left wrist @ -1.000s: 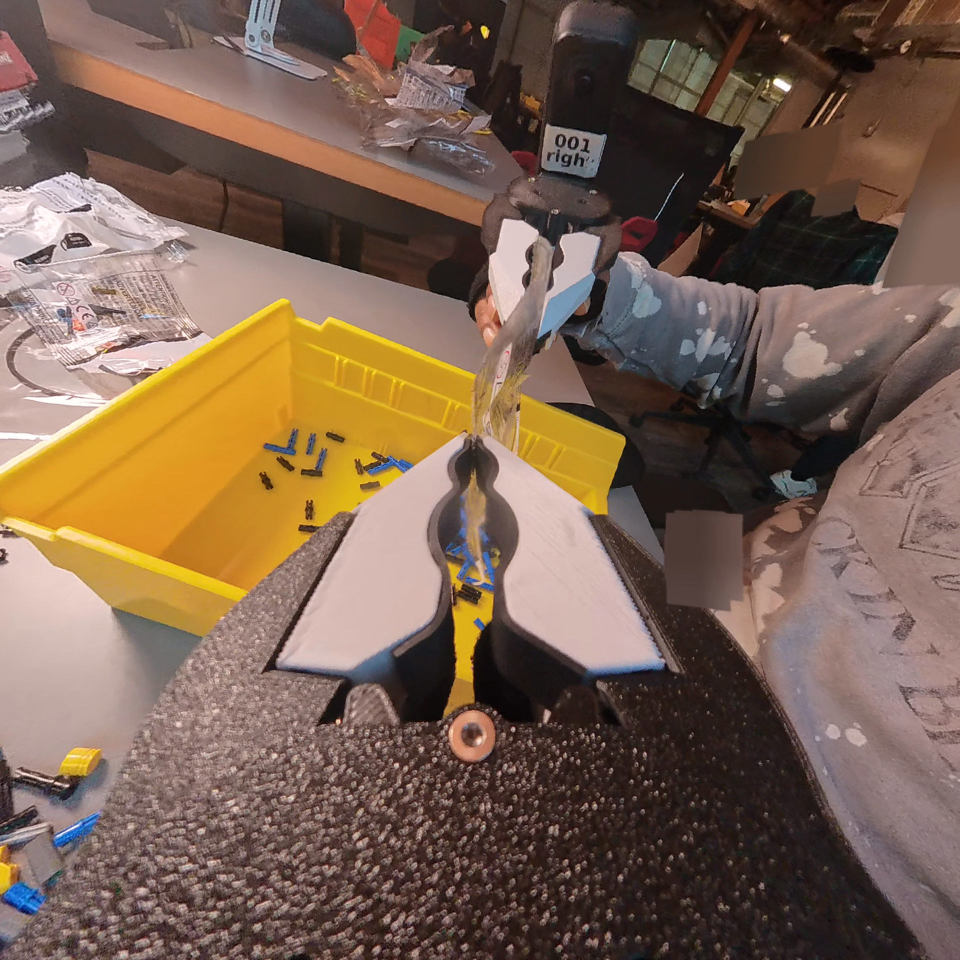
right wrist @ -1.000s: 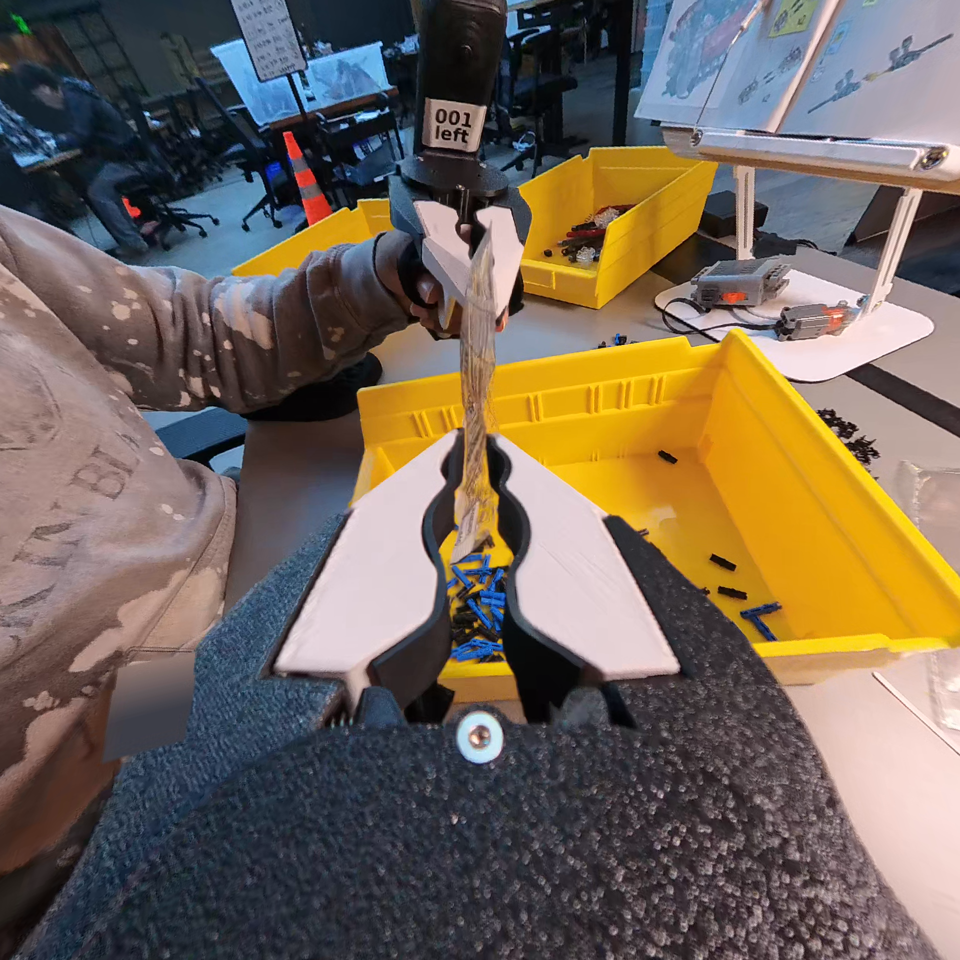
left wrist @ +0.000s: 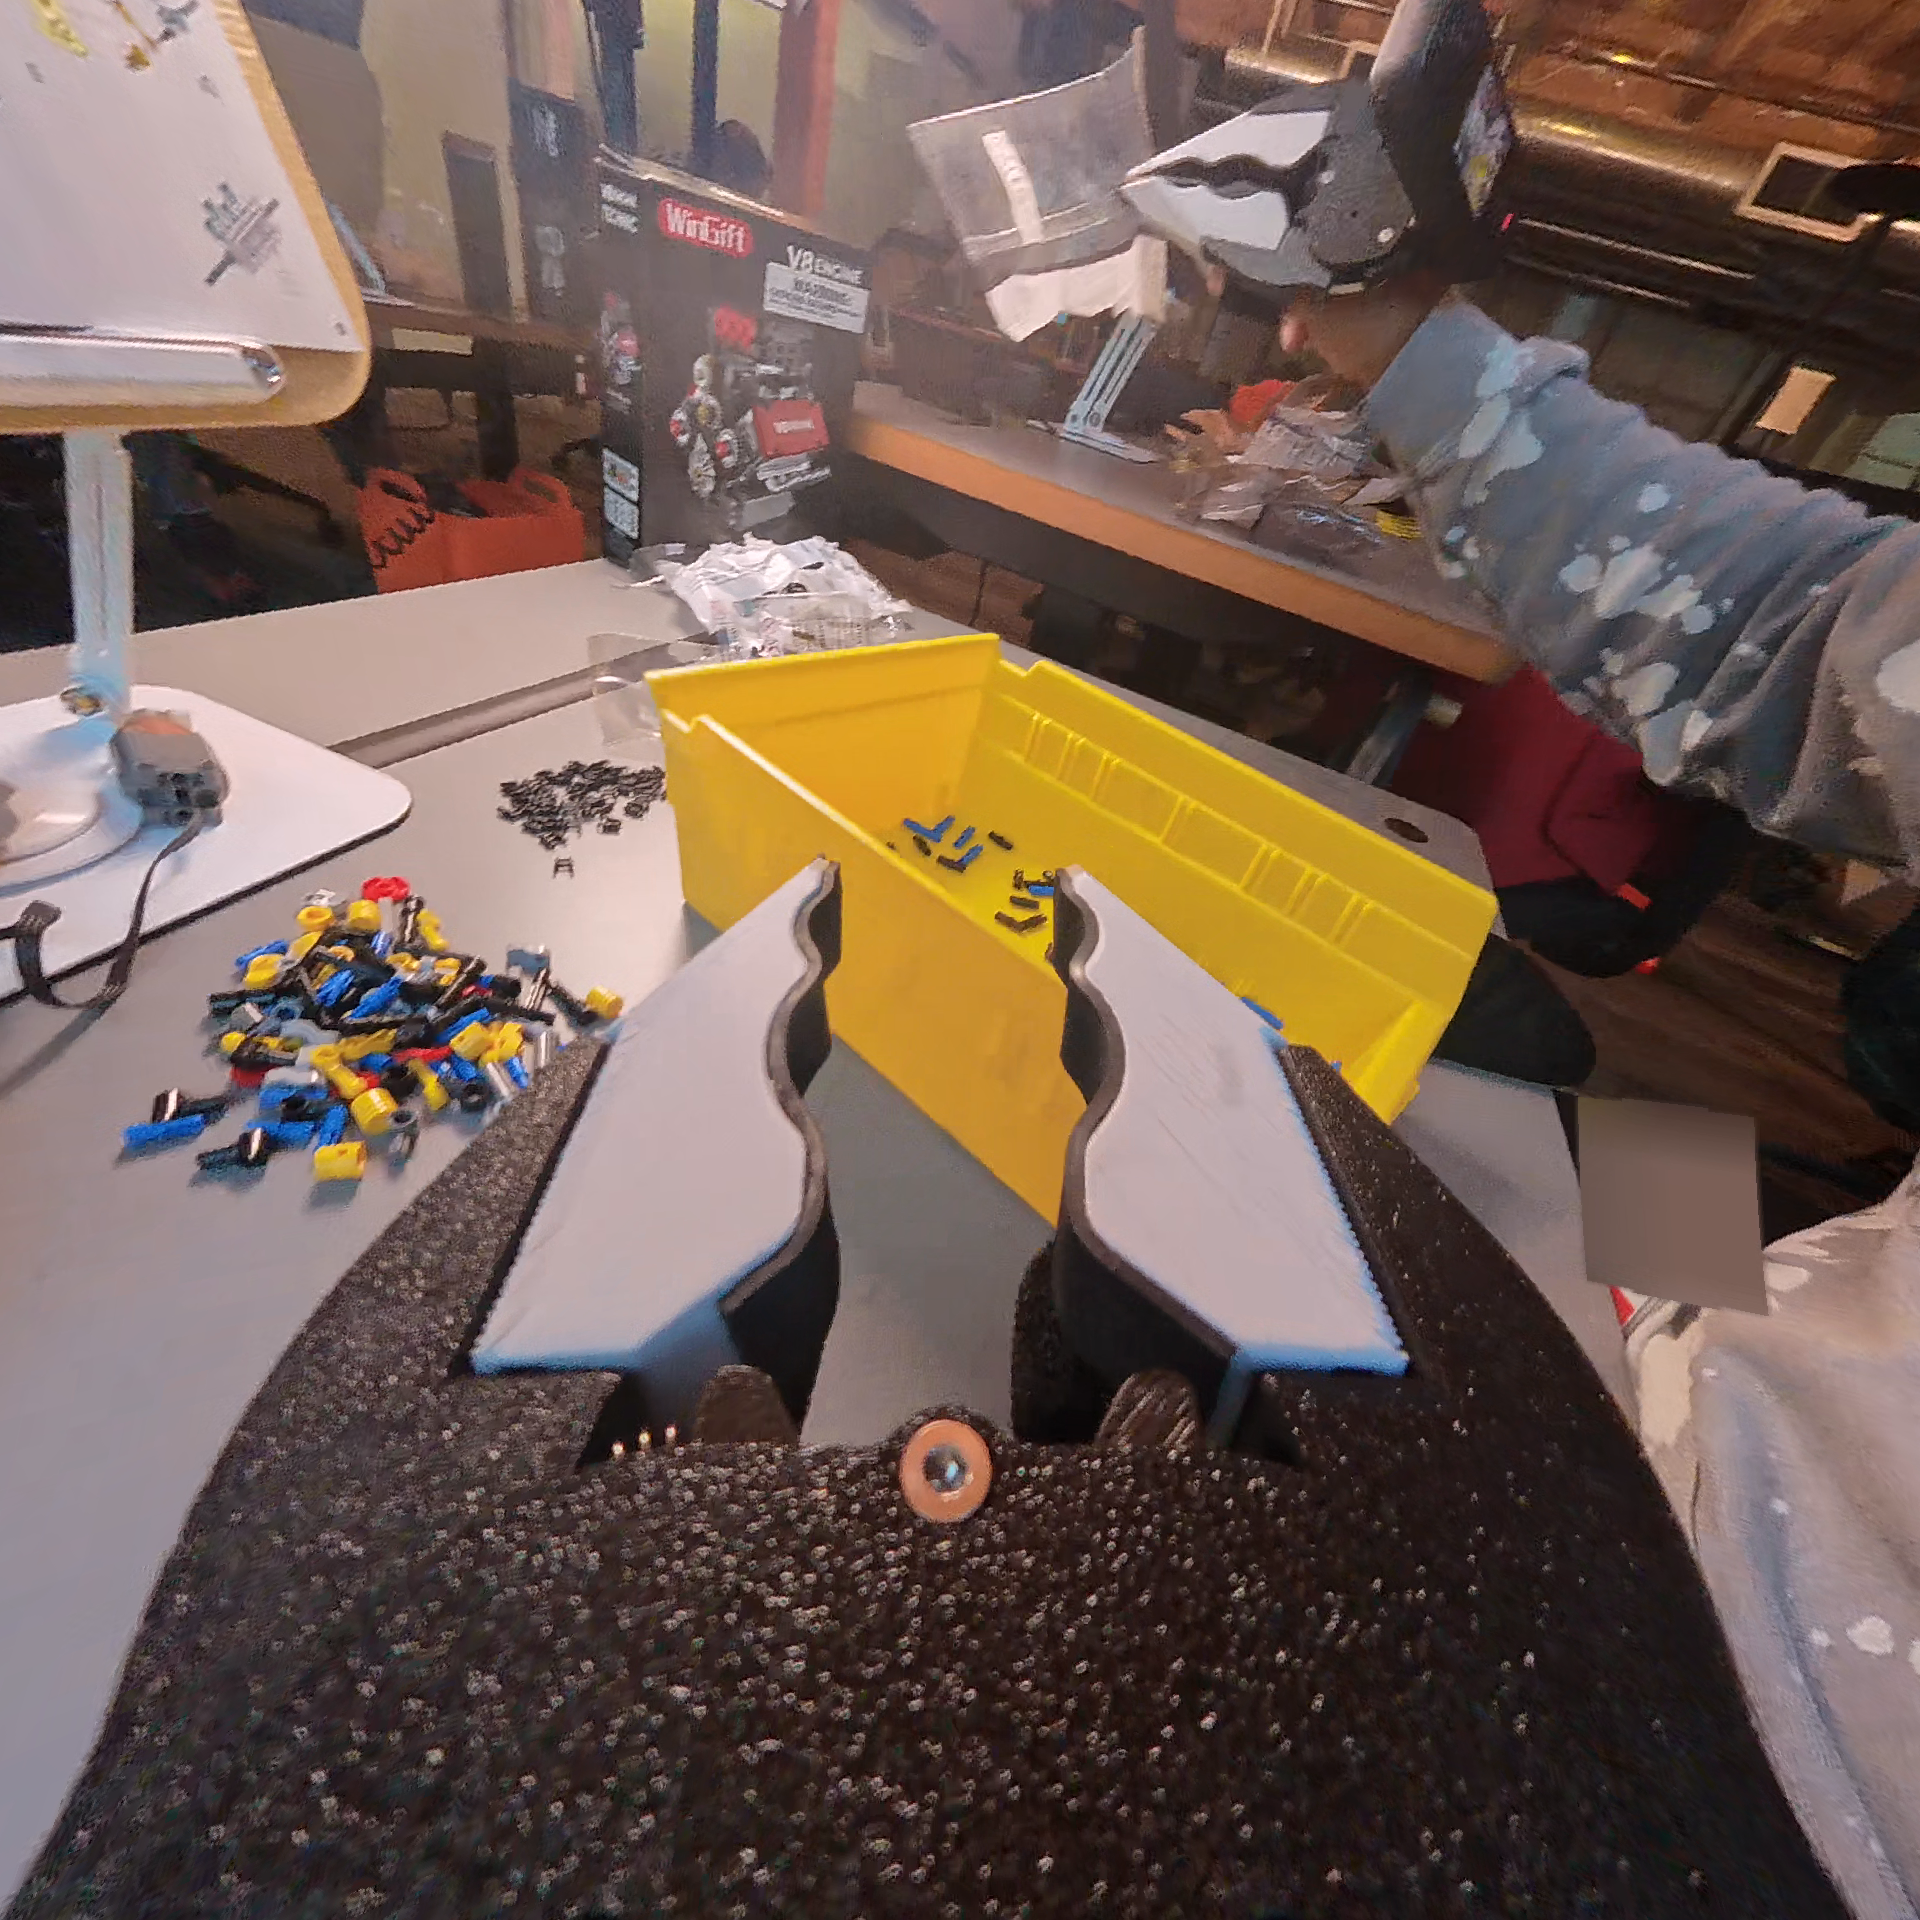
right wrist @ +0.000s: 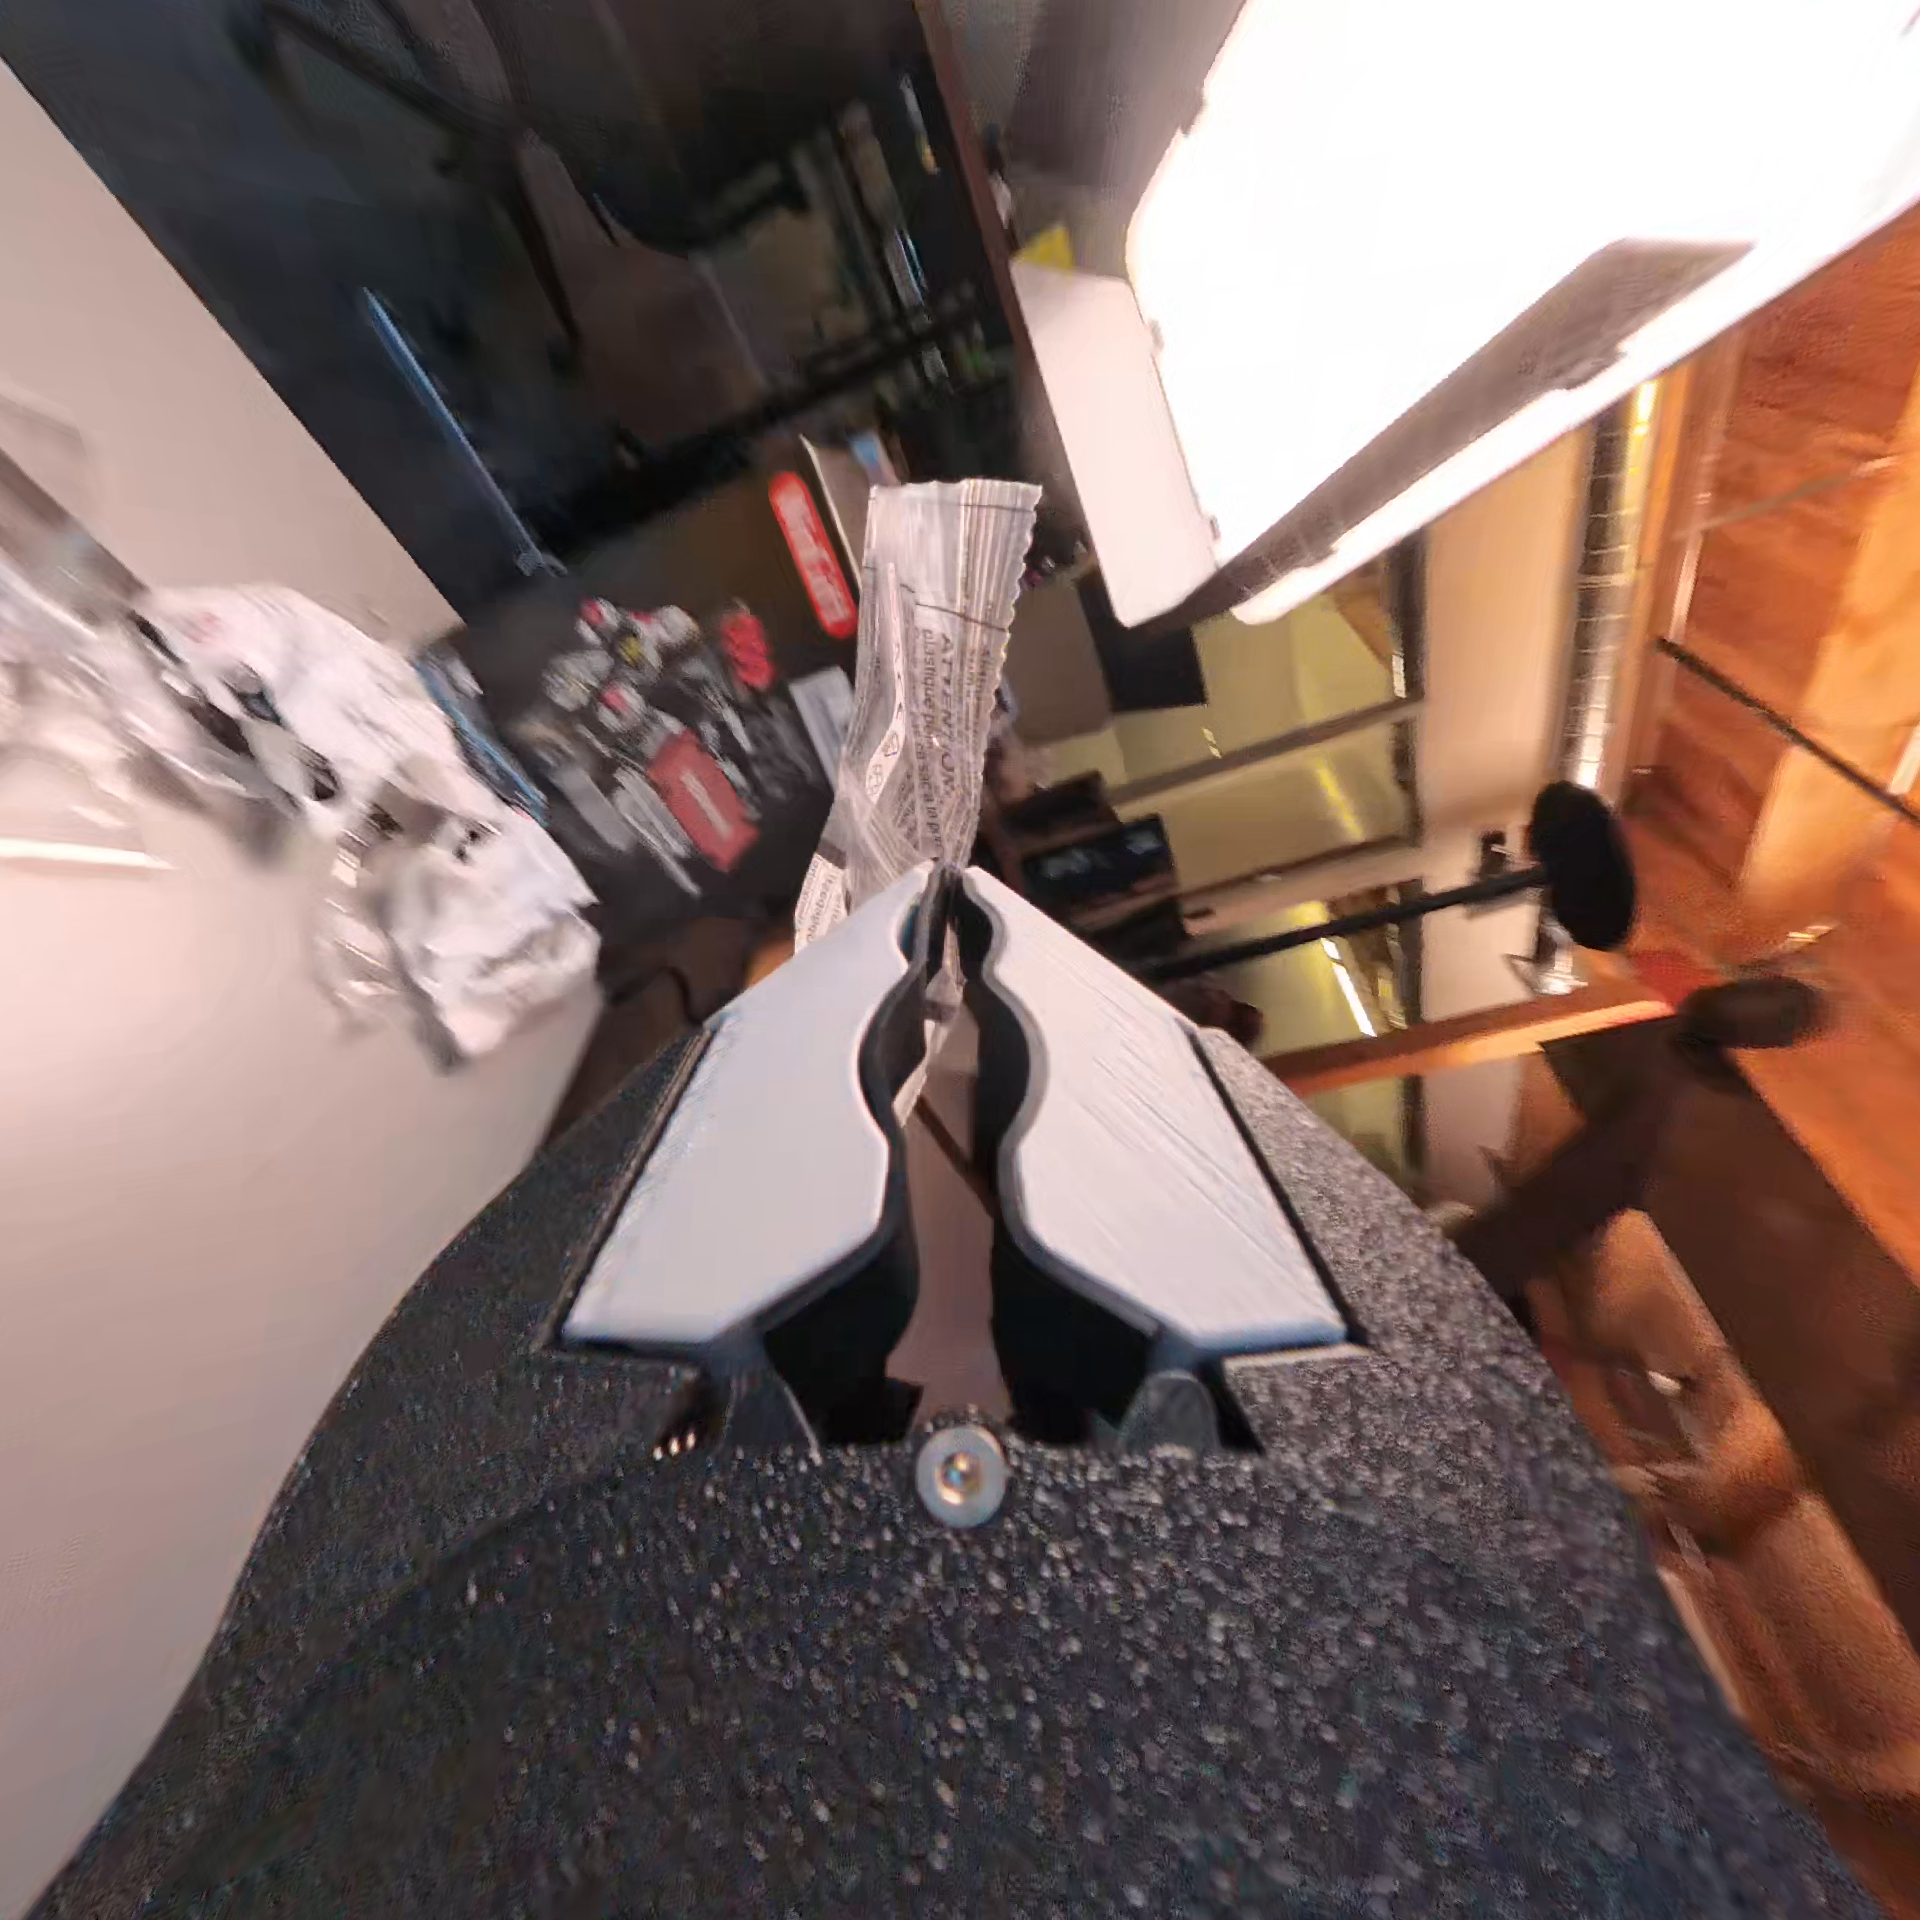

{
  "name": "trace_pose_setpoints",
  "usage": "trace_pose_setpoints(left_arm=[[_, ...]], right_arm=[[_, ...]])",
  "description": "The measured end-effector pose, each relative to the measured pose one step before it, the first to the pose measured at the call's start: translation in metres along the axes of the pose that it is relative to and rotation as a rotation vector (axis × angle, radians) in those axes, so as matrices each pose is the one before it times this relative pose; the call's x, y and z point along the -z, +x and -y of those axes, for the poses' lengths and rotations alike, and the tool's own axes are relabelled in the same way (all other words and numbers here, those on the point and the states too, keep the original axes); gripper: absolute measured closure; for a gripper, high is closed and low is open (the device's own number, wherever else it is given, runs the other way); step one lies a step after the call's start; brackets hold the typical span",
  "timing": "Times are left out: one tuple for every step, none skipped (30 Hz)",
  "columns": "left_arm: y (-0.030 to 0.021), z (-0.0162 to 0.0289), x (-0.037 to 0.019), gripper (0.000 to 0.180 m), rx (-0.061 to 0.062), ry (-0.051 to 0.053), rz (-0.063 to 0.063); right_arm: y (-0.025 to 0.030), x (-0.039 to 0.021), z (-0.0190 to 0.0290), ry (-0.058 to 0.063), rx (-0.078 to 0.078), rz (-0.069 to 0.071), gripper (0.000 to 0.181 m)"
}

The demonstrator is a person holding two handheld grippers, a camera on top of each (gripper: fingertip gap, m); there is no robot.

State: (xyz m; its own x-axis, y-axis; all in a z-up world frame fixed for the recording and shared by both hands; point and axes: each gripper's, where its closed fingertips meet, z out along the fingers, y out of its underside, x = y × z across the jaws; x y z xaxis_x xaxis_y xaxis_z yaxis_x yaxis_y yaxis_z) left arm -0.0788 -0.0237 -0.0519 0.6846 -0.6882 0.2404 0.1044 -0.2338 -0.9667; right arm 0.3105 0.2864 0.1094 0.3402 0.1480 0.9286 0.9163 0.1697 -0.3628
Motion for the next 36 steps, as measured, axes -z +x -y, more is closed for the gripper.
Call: trace_pose_setpoints(left_arm=[[-0.00438,-0.00593,0.00323,0.144,0.0030,-0.0058,0.0149],[-0.00447,-0.00705,0.00197,0.146,0.0041,-0.0126,0.0107],[-0.00473,-0.00699,0.00082,0.149,0.0072,-0.0121,0.0086],[-0.00320,-0.00563,-0.00008,0.150,0.0150,-0.0070,-0.0023],[-0.00136,-0.00399,-0.00104,0.151,0.0249,-0.0054,-0.0147],[-0.00052,-0.00260,-0.00162,0.152,0.0258,-0.0049,-0.0170],[-0.00056,-0.00166,-0.00198,0.152,0.0160,-0.0053,-0.0105],[-0.00080,-0.00160,-0.00207,0.152,0.0035,-0.0080,-0.0033],[-0.00060,-0.00195,-0.00226,0.152,-0.0034,-0.0121,0.0001],[-0.00012,-0.00215,-0.00224,0.152,-0.0061,-0.0128,0.0004],[0.00007,-0.00196,-0.00212,0.153,-0.0062,-0.0107,0.0009],[0.00003,-0.00208,-0.00198,0.153,-0.0037,-0.0104,0.0015],[0.00022,-0.00213,-0.00170,0.153,-0.0020,-0.0090,0.0006],[0.00025,-0.00194,-0.00138,0.153,-0.0010,-0.0069,-0.0007],[-0.00031,-0.00173,-0.00121,0.153,0.0011,-0.0053,0.0013],[-0.00066,-0.00170,-0.00097,0.153,0.0050,-0.0062,0.0019],[-0.00015,-0.00165,-0.00096,0.153,0.0090,-0.0078,-0.0024],[-0.00021,-0.00126,-0.00064,0.154,0.0095,-0.0058,-0.0013],[-0.00064,-0.00073,-0.00032,0.154,0.0045,-0.0015,0.0042],[-0.00117,-0.00064,0.00007,0.154,0.0003,-0.0007,0.0082],[-0.00101,-0.00077,0.00026,0.154,-0.0017,-0.0014,0.0083],[-0.00113,-0.00070,0.00045,0.154,-0.0021,-0.0011,0.0074],[-0.00148,-0.00041,0.00068,0.154,-0.0015,0.0002,0.0085],[-0.00131,-0.00037,0.00074,0.154,-0.0005,0.0010,0.0065],[-0.00127,-0.00041,0.00058,0.155,0.0017,0.0014,0.0033],[-0.00163,-0.00028,0.00042,0.155,0.0044,0.0024,0.0034],[-0.00156,-0.00051,0.00016,0.155,0.0057,0.0021,0.0024],[-0.00113,-0.00054,-0.00004,0.155,0.0059,0.0004,-0.0007],[-0.00066,-0.00056,-0.00014,0.156,0.0043,0.0000,-0.0027],[-0.00041,-0.00057,-0.00019,0.156,0.0019,-0.0006,-0.0024],[-0.00017,-0.00069,-0.00025,0.156,0.0002,-0.0022,-0.0020],[0.00017,-0.00092,-0.00024,0.156,-0.0004,-0.0035,-0.0033],[0.00014,-0.00087,-0.00019,0.156,-0.0004,-0.0032,-0.0035],[0.00031,-0.00058,-0.00015,0.156,-0.0001,-0.0021,-0.0036],[0.00068,-0.00023,-0.00012,0.156,0.0004,-0.0015,-0.0054],[0.00079,0.00008,0.00002,0.156,-0.0004,-0.0007,-0.0048]], right_arm=[[0.01485,0.00001,-0.01934,-0.0672,0.0696,-0.0381,0.181],[0.01506,-0.00098,-0.02210,-0.0721,0.0568,-0.0331,0.181],[0.01449,-0.00195,-0.02319,-0.0660,0.0395,-0.0249,0.181],[0.01393,-0.00274,-0.02484,-0.0674,0.0211,-0.0185,0.181],[0.01213,-0.00374,-0.02505,-0.0640,0.0140,-0.0109,0.181],[0.00976,-0.00458,-0.02472,-0.0611,0.0162,-0.0048,0.181],[0.00578,-0.00582,-0.02396,-0.0597,0.0200,0.0078,0.181],[0.00340,-0.00647,-0.02254,-0.0555,0.0217,0.0091,0.181],[-0.00080,-0.00721,-0.02114,-0.0564,0.0203,0.0250,0.181],[-0.00349,-0.00745,-0.01733,-0.0432,0.0124,0.0328,0.180],[-0.00631,-0.00696,-0.01247,-0.0239,0.0111,0.0414,0.180],[-0.00435,-0.00647,-0.00937,-0.0199,0.0075,0.0233,0.180],[-0.00163,-0.00602,-0.00565,-0.0141,0.0048,0.0043,0.180],[-0.00355,-0.00551,0.00014,0.0066,0.0019,0.0155,0.180],[-0.00450,-0.00553,0.00449,0.0183,-0.0021,0.0194,0.180],[-0.00195,-0.00646,0.00439,-0.0006,0.0010,0.0023,0.180],[-0.00355,-0.00717,0.00626,-0.0026,0.0157,0.0079,0.180],[-0.00581,-0.00740,0.00876,0.0035,0.0222,0.0154,0.180],[-0.00835,-0.00781,0.00995,0.0041,0.0295,0.0252,0.180],[-0.01006,-0.00825,0.00971,-0.0032,0.0397,0.0330,0.180],[-0.01074,-0.00818,0.00964,-0.0060,0.0457,0.0366,0.180],[-0.01041,-0.00790,0.00919,-0.0100,0.0416,0.0403,0.180],[-0.00867,-0.00704,0.00950,-0.0063,0.0331,0.0362,0.180],[-0.00757,-0.00594,0.00935,-0.0013,0.0262,0.0350,0.180],[-0.00683,-0.00508,0.00925,0.0053,0.0234,0.0339,0.179],[-0.00380,-0.00399,0.00895,0.0124,0.0262,0.0144,0.180],[-0.00353,-0.00347,0.00740,0.0107,0.0261,0.0148,0.179],[-0.00437,-0.00317,0.00560,0.0078,0.0176,0.0216,0.178],[-0.00478,-0.00255,0.00440,0.0071,0.0181,0.0223,0.177],[-0.00449,-0.00193,0.00384,0.0126,0.0242,0.0158,0.177],[-0.00344,-0.00173,-0.00009,-0.0067,0.0246,0.0110,0.176],[-0.00306,-0.00222,-0.00461,-0.0297,0.0151,0.0138,0.174],[-0.00297,-0.00232,-0.00864,-0.0496,0.0036,0.0192,0.167],[-0.00145,-0.00172,-0.01014,-0.0568,-0.0053,0.0151,0.153],[0.00204,0.00063,-0.00799,-0.0376,-0.0117,-0.0018,0.145],[0.00354,0.00352,-0.00503,-0.0124,-0.0212,-0.0040,0.138]])
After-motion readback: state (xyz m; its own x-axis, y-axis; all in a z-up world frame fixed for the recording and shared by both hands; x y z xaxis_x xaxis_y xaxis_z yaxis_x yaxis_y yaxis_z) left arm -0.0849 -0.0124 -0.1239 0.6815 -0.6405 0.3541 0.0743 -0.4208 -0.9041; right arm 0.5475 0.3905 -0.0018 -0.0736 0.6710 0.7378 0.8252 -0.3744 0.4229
